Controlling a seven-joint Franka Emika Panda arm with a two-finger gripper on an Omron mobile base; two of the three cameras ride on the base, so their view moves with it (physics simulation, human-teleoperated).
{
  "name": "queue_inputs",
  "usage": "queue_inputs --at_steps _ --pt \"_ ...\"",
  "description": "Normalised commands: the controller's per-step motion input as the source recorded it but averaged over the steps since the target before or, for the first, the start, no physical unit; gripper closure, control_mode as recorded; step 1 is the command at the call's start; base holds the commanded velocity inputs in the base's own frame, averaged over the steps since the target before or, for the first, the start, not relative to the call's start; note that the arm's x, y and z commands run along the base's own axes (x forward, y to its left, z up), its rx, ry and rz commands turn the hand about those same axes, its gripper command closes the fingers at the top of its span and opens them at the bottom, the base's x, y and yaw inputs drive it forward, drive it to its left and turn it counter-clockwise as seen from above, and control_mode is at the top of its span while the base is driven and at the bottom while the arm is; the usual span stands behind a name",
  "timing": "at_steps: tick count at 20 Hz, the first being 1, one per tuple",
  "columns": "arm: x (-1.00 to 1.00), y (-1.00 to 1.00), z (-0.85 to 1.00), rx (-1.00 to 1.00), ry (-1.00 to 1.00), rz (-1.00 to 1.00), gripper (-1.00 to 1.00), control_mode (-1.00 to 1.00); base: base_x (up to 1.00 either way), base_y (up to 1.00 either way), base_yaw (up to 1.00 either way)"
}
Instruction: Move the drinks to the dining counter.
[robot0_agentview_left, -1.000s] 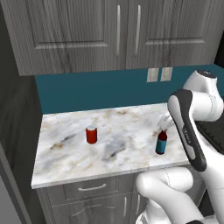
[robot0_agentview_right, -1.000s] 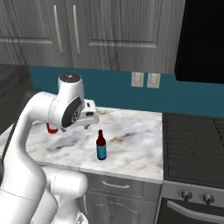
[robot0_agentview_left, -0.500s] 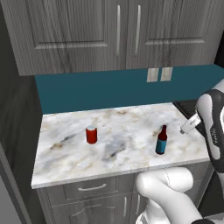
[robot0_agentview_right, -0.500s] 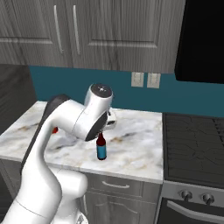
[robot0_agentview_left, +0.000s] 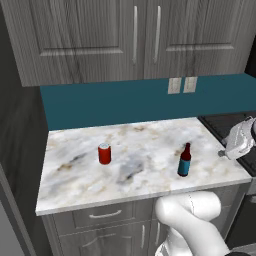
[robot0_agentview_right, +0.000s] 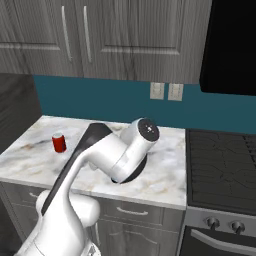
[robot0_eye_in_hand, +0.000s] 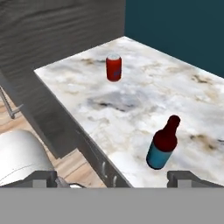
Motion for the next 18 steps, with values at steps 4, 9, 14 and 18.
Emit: queue_inputs --at_steps 4,9,14,18 --pt "0.01 0.0 -0.23 0.02 -0.24 0.14 -1.0 -1.0 0.0 0.0 0.0" --pt "0.18 0.05 -0.26 0.0 -0.18 0.06 -1.0 -1.0 0.0 0.0 0.0" --pt "0.35 0.0 -0.21 0.0 -0.1 0.0 -1.0 -1.0 0.0 0.0 0.0" --pt "0.37 0.0 -0.03 0.0 -0.01 0.0 -1.0 -1.0 0.0 0.0 0.0"
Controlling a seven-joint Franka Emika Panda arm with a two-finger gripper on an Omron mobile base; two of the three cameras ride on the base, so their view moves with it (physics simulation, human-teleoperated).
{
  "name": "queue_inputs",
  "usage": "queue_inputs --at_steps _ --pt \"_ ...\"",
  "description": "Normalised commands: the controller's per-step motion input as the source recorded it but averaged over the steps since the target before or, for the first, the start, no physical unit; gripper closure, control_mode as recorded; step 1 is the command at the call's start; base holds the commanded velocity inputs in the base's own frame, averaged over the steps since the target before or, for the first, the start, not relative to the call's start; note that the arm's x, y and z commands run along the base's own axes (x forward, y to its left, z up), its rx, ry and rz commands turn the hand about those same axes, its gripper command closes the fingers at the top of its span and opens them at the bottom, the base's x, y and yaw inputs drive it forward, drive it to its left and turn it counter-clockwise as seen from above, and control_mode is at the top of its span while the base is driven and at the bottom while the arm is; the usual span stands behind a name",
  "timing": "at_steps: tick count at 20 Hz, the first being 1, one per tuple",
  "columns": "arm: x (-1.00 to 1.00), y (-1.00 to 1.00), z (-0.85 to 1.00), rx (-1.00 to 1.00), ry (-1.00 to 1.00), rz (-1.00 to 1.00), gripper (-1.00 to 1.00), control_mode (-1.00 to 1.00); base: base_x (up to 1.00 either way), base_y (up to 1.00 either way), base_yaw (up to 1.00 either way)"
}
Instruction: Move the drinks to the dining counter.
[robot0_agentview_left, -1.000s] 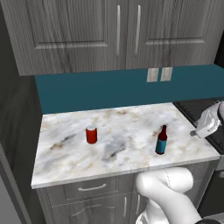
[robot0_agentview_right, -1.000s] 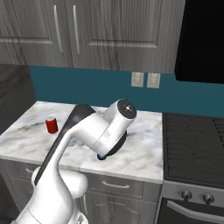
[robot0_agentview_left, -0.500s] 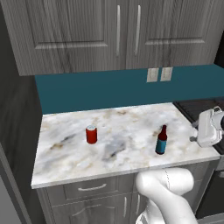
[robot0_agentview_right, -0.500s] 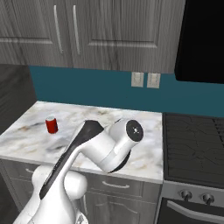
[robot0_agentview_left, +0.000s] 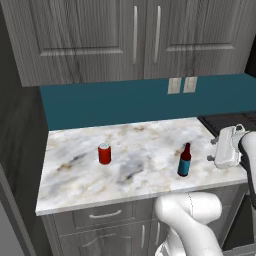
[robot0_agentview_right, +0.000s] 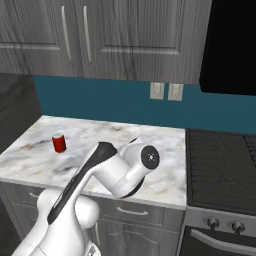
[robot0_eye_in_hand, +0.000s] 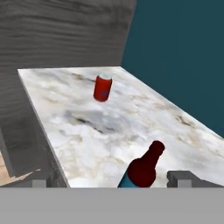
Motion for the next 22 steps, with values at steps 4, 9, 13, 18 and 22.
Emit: queue_inputs --at_steps 4,9,13,18,22 --pt "0.26 -0.01 0.0 0.02 0.01 0.0 -1.0 -1.0 0.0 0.0 0.0" --pt "0.26 -0.05 0.0 0.13 0.12 0.0 -1.0 -1.0 0.0 0.0 0.0" --pt "0.16 -0.09 0.0 0.13 0.12 0.0 -1.0 -1.0 0.0 0.0 0.0" --pt "0.1 -0.01 -0.04 0.07 0.08 0.0 -1.0 -1.0 0.0 0.0 0.0" --pt "0.1 0.0 -0.16 0.0 0.02 0.0 -1.0 -1.0 0.0 0.0 0.0"
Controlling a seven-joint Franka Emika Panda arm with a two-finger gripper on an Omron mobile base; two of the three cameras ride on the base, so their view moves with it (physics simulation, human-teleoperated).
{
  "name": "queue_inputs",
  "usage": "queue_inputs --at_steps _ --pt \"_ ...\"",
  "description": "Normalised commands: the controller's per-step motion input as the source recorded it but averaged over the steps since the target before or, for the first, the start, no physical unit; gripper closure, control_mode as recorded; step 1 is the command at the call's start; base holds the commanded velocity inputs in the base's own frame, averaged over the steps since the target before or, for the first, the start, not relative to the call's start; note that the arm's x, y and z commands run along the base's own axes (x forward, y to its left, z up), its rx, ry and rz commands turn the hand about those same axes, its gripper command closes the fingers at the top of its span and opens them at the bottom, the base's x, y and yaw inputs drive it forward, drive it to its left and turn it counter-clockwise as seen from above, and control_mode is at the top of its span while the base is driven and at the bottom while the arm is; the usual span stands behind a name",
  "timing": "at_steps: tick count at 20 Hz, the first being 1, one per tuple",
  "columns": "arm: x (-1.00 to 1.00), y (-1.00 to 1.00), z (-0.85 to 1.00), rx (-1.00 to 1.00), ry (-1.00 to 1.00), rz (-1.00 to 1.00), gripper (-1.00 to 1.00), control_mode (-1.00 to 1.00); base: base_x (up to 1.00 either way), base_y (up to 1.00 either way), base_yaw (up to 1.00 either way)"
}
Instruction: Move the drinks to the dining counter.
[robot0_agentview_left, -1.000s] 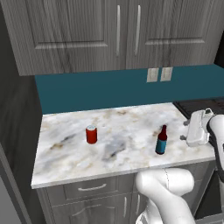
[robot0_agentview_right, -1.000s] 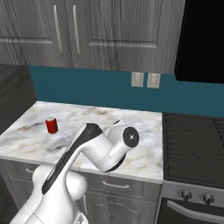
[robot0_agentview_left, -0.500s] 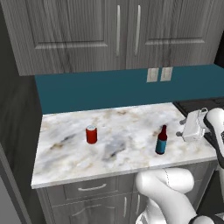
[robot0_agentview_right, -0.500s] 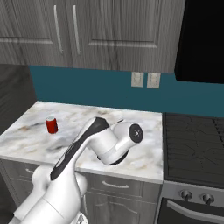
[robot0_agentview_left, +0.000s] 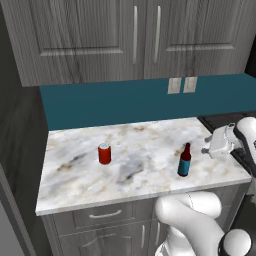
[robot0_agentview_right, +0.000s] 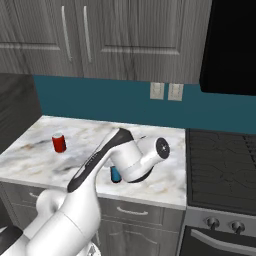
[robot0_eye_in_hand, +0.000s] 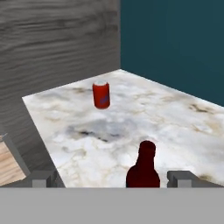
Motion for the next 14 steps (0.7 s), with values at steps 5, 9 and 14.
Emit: queue_inputs --at_steps 5,9,14 --pt "0.09 0.0 -0.27 0.0 0.0 0.0 -1.0 -1.0 0.0 0.0 0.0" --pt "0.11 0.0 -0.28 0.0 0.0 0.0 -1.0 -1.0 0.0 0.0 0.0" --pt "0.14 0.01 -0.22 0.0 0.0 0.0 -1.0 -1.0 0.0 0.0 0.0"
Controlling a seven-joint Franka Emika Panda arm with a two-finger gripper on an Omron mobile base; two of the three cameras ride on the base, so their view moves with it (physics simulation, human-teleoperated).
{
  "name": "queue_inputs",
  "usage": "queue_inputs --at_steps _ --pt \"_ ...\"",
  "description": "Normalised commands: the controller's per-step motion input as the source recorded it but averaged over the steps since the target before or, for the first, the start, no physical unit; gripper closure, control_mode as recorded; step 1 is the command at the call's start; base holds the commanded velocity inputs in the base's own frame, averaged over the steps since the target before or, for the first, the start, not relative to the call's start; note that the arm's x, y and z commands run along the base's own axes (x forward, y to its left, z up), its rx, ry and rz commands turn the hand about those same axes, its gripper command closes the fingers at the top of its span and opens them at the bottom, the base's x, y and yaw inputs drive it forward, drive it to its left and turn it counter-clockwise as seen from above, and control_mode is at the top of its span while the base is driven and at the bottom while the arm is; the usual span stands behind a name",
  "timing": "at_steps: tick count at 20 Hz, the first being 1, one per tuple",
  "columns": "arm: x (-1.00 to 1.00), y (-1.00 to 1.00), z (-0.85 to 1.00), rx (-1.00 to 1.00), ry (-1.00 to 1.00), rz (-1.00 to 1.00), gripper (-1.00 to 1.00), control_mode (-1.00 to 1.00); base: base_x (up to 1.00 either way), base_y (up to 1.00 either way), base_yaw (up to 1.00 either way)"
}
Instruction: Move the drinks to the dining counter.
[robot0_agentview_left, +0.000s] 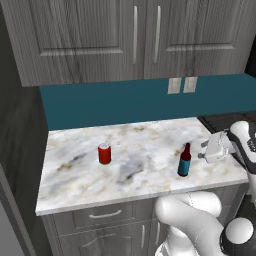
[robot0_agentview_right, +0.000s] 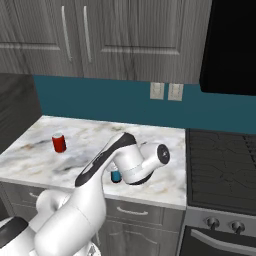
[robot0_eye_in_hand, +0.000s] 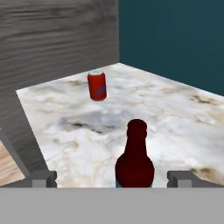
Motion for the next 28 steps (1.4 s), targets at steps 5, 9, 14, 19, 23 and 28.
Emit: queue_inputs --at_steps 5,9,14,19,23,28 --pt "0.17 0.02 -0.09 0.0 0.0 0.0 -1.0 -1.0 0.0 0.0 0.0" --pt "0.13 0.05 -0.07 0.0 0.0 0.0 -1.0 -1.0 0.0 0.0 0.0" --pt "0.17 0.04 -0.08 0.0 0.0 0.0 -1.0 -1.0 0.0 0.0 0.0" --pt "0.19 0.05 -0.12 0.0 0.0 0.0 -1.0 -1.0 0.0 0.0 0.0" --pt "0.22 0.06 -0.14 0.0 0.0 0.0 -1.0 -1.0 0.0 0.0 0.0" --pt "0.21 0.02 -0.12 0.0 0.0 0.0 -1.0 -1.0 0.0 0.0 0.0"
